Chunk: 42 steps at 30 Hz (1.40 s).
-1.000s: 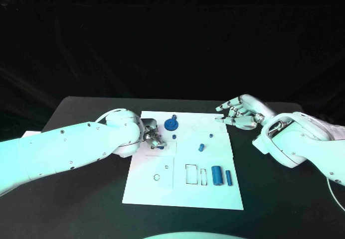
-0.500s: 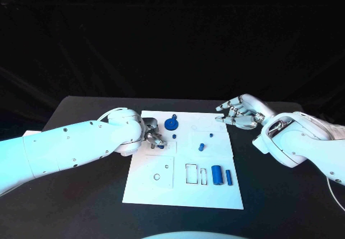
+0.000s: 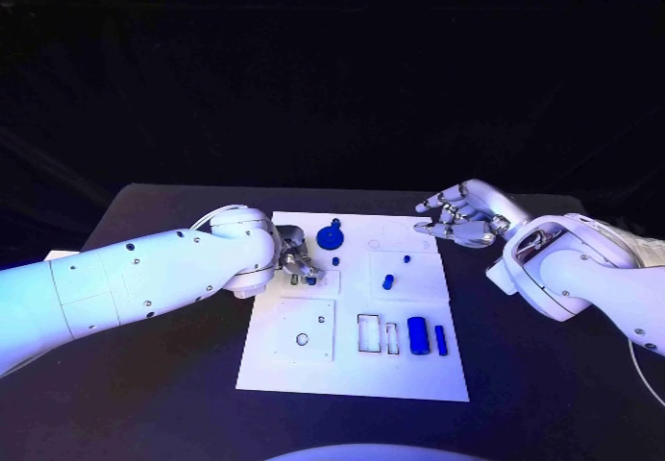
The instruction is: Assemble the parts on the task board
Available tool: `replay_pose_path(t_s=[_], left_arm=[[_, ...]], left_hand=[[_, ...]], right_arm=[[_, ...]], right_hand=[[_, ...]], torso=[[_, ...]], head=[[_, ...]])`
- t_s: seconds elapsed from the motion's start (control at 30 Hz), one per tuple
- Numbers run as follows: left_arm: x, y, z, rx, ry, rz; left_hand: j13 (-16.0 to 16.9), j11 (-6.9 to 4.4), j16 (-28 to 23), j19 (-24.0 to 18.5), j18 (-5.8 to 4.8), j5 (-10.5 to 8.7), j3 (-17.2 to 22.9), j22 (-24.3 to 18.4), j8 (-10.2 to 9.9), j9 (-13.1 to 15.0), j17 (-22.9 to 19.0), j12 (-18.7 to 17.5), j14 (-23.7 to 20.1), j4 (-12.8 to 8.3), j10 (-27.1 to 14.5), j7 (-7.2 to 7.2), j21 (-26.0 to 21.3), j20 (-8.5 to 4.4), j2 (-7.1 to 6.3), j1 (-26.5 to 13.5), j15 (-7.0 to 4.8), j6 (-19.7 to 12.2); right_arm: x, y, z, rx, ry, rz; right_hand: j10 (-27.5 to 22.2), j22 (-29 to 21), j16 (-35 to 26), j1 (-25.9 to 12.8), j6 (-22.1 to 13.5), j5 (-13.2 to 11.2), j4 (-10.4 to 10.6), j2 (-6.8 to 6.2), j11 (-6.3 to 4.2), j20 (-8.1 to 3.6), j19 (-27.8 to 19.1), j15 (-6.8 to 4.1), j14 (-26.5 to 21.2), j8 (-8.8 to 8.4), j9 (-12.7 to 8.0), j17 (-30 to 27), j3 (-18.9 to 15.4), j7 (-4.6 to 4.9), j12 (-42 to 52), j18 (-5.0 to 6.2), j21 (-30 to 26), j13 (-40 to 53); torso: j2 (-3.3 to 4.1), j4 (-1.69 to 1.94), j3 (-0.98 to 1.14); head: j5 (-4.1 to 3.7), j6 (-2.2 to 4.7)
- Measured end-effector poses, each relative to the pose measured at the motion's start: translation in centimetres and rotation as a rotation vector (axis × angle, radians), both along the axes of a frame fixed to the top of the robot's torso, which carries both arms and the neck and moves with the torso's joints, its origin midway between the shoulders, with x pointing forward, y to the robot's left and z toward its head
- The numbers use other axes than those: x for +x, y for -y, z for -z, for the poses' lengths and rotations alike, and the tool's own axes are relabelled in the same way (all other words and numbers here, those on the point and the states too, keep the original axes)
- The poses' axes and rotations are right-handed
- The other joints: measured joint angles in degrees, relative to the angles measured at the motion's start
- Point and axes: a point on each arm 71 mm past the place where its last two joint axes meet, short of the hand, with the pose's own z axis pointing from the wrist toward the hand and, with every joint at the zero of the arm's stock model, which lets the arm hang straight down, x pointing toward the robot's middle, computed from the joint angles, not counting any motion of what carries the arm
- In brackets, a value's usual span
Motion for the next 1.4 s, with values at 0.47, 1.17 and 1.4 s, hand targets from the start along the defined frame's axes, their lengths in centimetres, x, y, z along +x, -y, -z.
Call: replay_pose_path(t_s=[0.47, 1.17, 1.4], left_arm=[[0.1, 0.0, 0.1, 0.003, -0.003, -0.003], [0.0, -0.7, -1.8, -0.062, 0.014, -0.028], [1.2, -1.2, -6.2, -0.097, 0.079, -0.041]], left_hand=[[0.26, -0.02, 0.00, 0.00, -0.88, 0.00, -8.35, 0.02, 0.00, 0.26, -0.01, 0.45, -0.17, 1.87, 0.42, -0.21, 0.00, 0.00, -0.57, -5.57, -0.16, 1.00], [-0.35, -0.21, 0.00, 0.00, -0.88, -0.90, -21.19, 0.01, -0.14, 0.89, -0.02, 0.30, 0.04, 2.01, 0.61, -0.42, -0.18, 0.00, 2.08, -6.97, -0.37, 1.20], [-6.14, 0.89, 0.00, -0.13, -0.88, -0.90, -25.08, 0.01, -2.70, -0.17, -0.02, -5.52, -0.06, 2.08, -3.62, 1.21, -2.59, 0.13, 3.96, -5.09, -0.02, -2.28]], right_arm=[[0.0, 0.0, 0.0, 0.001, -0.001, 0.000], [0.1, 0.0, 0.2, 0.003, -0.006, 0.001], [0.1, -0.1, 0.3, 0.005, -0.009, 0.001]], right_hand=[[0.00, -0.12, 0.00, 0.00, 0.00, 0.00, 0.16, 0.00, 0.00, 0.00, 0.00, 0.00, 0.00, 0.00, 0.00, 0.00, -0.17, 0.00, 0.00, 0.00, 0.00, -0.11], [0.00, -0.18, 0.00, 0.00, 0.00, 0.00, 0.16, 0.00, 0.00, 0.00, 0.00, 0.00, 0.00, 0.00, 0.00, 0.00, -0.16, 0.00, 0.00, 0.00, 0.00, -0.11], [0.00, -0.29, -0.34, 0.00, 0.00, 0.00, 0.32, 0.00, 0.00, 0.00, 0.00, 0.00, 0.00, 0.00, 0.00, -0.09, -0.32, 0.00, 0.00, 0.00, 0.00, -0.17]], torso=[[-0.03, 0.03, -0.07], [-0.07, 0.07, -0.16], [-0.05, 0.06, -0.11]], head=[[-0.18, -0.04], [-0.45, 0.42], [-0.57, 0.49]])
